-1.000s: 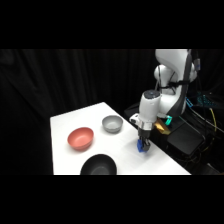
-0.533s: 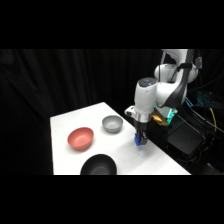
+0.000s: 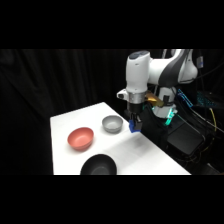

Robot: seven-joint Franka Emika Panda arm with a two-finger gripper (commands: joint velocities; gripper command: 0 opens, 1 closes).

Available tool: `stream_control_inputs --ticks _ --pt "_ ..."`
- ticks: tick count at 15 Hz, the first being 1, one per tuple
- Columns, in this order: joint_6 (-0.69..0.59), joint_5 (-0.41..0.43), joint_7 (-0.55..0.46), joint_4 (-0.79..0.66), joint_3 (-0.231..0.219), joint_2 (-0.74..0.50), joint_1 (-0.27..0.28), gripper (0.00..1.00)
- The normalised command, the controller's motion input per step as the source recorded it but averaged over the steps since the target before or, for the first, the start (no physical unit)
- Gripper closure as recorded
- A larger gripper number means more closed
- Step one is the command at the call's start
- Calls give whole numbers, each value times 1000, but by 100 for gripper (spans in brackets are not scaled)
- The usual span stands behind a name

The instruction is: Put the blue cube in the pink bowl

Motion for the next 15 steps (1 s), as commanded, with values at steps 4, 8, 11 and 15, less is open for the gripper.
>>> stream_control_inputs --ticks 4,8,11,15 --pt "-462 -1 -272 128 96 -416 -188 78" --pt "-390 24 -306 220 64 -234 -169 78" --pt "-290 51 -370 314 2 9 -142 78" --pt "-217 49 -366 422 -53 213 -124 78"
